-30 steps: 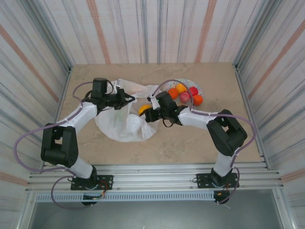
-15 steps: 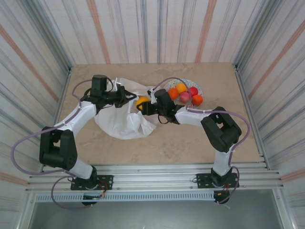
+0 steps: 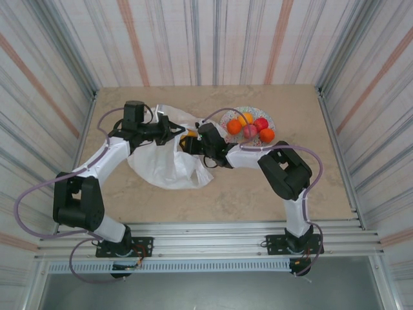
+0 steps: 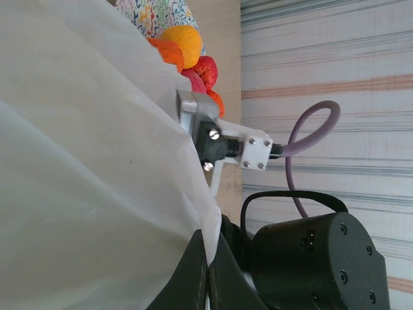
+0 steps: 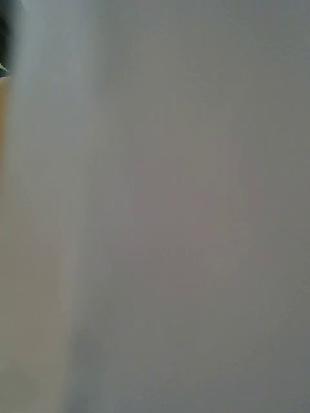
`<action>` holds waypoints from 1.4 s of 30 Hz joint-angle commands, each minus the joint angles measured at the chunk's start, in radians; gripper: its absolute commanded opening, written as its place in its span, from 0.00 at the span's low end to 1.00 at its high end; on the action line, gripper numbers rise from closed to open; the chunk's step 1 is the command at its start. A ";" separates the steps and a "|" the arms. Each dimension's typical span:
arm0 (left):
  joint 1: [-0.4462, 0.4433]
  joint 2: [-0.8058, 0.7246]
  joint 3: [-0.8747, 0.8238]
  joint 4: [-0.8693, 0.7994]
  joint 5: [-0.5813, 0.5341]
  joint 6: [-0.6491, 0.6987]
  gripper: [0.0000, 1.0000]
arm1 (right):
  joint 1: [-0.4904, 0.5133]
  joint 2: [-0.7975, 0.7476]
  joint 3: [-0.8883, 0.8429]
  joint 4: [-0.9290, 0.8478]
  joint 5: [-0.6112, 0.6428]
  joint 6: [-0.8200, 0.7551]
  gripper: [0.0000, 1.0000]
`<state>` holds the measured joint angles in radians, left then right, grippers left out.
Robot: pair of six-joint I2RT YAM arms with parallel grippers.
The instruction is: Place the fruits into the plastic bag
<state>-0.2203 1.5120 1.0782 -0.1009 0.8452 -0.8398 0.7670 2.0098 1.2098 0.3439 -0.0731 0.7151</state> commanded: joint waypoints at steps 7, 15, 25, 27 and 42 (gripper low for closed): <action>0.001 0.017 0.003 0.032 0.014 -0.015 0.00 | 0.023 0.079 0.073 0.034 -0.009 0.100 0.72; 0.018 0.020 -0.006 0.042 0.015 -0.018 0.00 | 0.013 0.036 0.041 -0.020 -0.035 0.059 0.88; 0.025 0.033 -0.016 0.052 0.018 -0.019 0.00 | -0.007 -0.044 -0.025 -0.028 -0.045 0.039 0.95; 0.027 0.036 -0.019 0.055 0.018 -0.019 0.00 | -0.012 -0.074 -0.040 -0.045 -0.025 0.023 0.95; 0.030 0.050 -0.052 0.077 0.018 0.008 0.00 | -0.066 -0.228 -0.074 -0.189 0.082 0.110 0.91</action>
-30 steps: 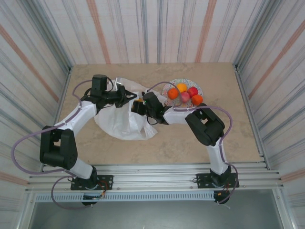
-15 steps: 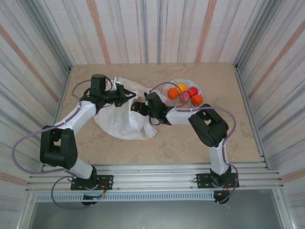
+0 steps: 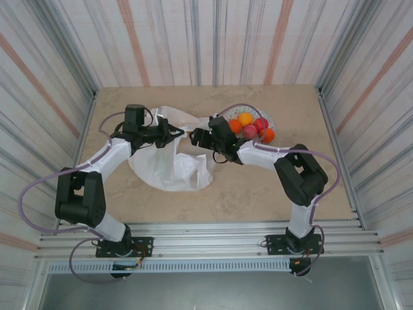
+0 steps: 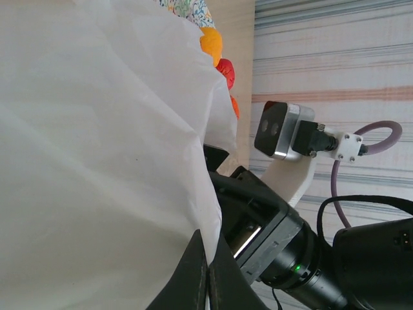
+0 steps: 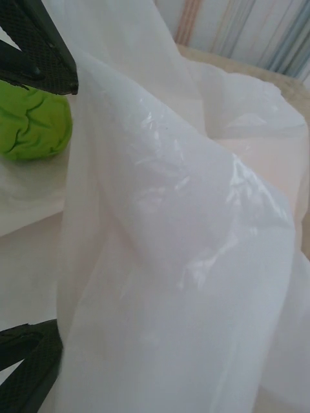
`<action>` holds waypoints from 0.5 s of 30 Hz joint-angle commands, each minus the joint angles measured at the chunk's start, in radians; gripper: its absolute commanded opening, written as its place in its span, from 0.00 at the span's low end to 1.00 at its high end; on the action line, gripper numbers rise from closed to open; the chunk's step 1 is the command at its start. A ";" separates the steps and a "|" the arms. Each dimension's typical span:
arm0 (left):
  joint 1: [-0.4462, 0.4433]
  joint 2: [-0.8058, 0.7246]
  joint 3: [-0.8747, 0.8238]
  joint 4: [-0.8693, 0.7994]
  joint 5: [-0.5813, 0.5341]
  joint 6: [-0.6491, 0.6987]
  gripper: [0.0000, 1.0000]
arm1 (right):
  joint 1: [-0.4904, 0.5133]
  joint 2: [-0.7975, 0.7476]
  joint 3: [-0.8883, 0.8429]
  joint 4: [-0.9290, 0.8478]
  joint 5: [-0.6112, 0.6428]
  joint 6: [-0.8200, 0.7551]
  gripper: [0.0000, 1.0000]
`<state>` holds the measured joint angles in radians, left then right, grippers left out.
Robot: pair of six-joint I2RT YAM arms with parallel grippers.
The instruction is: Place the fruits into the plastic bag
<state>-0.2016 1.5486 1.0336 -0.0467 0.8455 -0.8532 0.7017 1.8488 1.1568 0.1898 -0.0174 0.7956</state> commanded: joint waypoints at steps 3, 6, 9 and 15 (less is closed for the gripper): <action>0.014 0.019 -0.008 0.022 0.020 0.020 0.00 | -0.013 -0.126 -0.053 -0.032 0.015 0.021 0.91; 0.014 0.021 -0.008 0.023 0.021 0.019 0.00 | -0.025 -0.202 -0.105 -0.021 -0.012 -0.004 0.91; 0.017 0.021 -0.008 0.022 0.020 0.020 0.00 | -0.042 -0.292 -0.151 -0.048 -0.038 -0.048 0.91; 0.018 0.022 -0.007 0.022 0.015 0.019 0.00 | -0.121 -0.453 -0.194 -0.233 0.016 -0.190 0.92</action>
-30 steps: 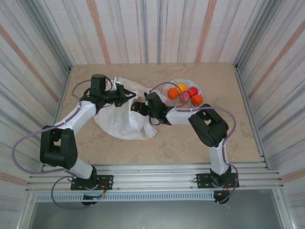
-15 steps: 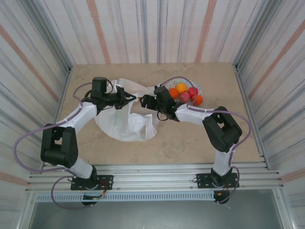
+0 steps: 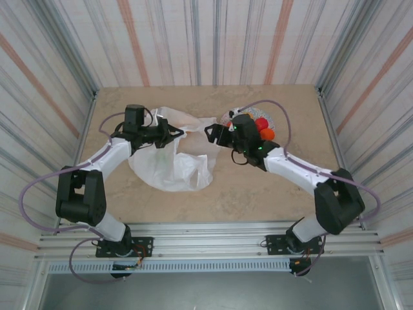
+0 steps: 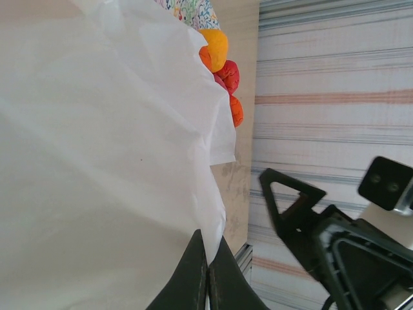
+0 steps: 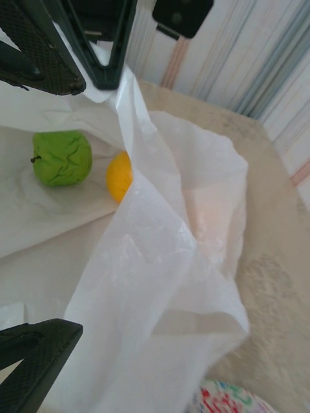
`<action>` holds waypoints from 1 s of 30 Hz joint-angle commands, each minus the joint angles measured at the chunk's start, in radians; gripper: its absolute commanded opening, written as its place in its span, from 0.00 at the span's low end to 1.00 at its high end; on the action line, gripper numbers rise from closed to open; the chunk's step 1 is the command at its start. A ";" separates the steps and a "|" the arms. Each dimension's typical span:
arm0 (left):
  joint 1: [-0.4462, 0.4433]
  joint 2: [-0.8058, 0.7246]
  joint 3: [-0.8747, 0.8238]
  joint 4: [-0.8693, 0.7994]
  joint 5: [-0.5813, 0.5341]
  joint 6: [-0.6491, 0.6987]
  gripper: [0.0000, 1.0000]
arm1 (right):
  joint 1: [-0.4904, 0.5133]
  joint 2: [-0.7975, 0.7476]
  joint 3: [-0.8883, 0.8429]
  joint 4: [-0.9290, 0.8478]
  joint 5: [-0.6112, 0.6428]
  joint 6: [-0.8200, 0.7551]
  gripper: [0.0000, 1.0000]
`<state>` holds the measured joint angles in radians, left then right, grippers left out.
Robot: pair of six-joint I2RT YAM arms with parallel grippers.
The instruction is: Place the fruits into the plastic bag
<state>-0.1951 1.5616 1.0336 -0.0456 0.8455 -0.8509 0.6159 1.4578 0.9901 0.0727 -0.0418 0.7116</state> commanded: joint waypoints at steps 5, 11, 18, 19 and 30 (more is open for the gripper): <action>0.017 0.002 -0.010 0.014 0.009 0.022 0.00 | -0.157 -0.111 -0.012 -0.285 0.163 -0.274 0.92; 0.048 -0.009 -0.015 0.010 -0.007 0.021 0.00 | -0.226 -0.002 0.075 -0.338 0.134 -0.367 0.91; 0.059 -0.009 -0.014 0.005 -0.004 0.026 0.00 | -0.218 0.231 0.272 -0.388 0.134 -0.391 0.85; 0.059 -0.008 -0.015 0.006 -0.002 0.026 0.00 | -0.212 0.263 0.303 -0.400 0.153 -0.402 0.85; 0.062 -0.006 -0.018 0.009 0.007 0.021 0.00 | -0.168 0.539 0.586 -0.547 0.269 -0.474 0.85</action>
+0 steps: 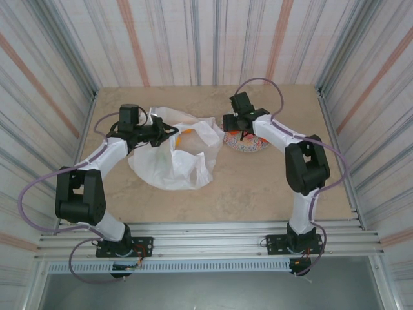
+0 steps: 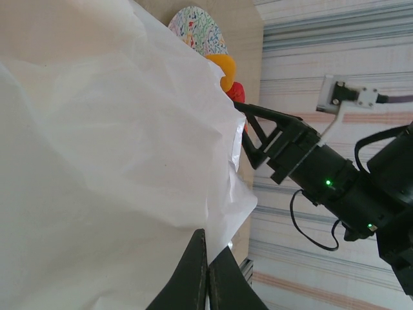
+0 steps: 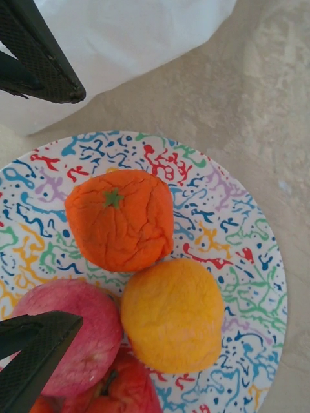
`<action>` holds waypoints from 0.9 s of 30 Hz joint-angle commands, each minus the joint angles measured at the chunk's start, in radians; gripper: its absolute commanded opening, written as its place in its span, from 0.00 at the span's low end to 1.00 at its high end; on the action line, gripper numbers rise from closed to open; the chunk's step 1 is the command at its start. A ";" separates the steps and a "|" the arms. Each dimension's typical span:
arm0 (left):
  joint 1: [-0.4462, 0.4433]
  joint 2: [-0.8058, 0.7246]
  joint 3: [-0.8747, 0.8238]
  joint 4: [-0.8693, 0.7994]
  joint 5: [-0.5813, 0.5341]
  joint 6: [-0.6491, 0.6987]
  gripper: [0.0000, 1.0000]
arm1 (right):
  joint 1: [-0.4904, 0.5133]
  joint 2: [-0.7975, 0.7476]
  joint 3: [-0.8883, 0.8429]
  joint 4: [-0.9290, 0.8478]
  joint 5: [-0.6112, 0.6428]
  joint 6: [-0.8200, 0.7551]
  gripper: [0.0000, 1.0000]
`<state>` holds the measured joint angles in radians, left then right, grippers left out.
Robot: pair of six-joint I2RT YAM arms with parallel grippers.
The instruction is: Place the fruits into the plastic bag
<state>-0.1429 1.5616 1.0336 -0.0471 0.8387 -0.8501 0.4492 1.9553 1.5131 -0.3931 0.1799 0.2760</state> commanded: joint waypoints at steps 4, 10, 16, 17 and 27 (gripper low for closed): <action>0.009 -0.008 -0.018 0.012 0.018 0.019 0.00 | 0.003 0.103 0.127 -0.121 0.047 -0.054 0.85; 0.011 -0.013 -0.021 0.016 0.019 0.017 0.00 | 0.008 0.142 0.156 -0.135 0.059 -0.067 0.81; 0.011 -0.012 -0.024 0.018 0.022 0.013 0.00 | 0.008 0.163 0.168 -0.136 0.049 -0.071 0.77; 0.011 -0.012 -0.024 0.020 0.022 0.013 0.00 | 0.008 0.166 0.171 -0.136 0.046 -0.072 0.76; 0.014 -0.015 -0.025 0.021 0.023 0.011 0.00 | 0.009 0.205 0.209 -0.151 0.037 -0.077 0.75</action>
<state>-0.1402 1.5616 1.0203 -0.0463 0.8455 -0.8505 0.4515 2.1399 1.6844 -0.5129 0.2161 0.2234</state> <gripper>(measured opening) 0.044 0.749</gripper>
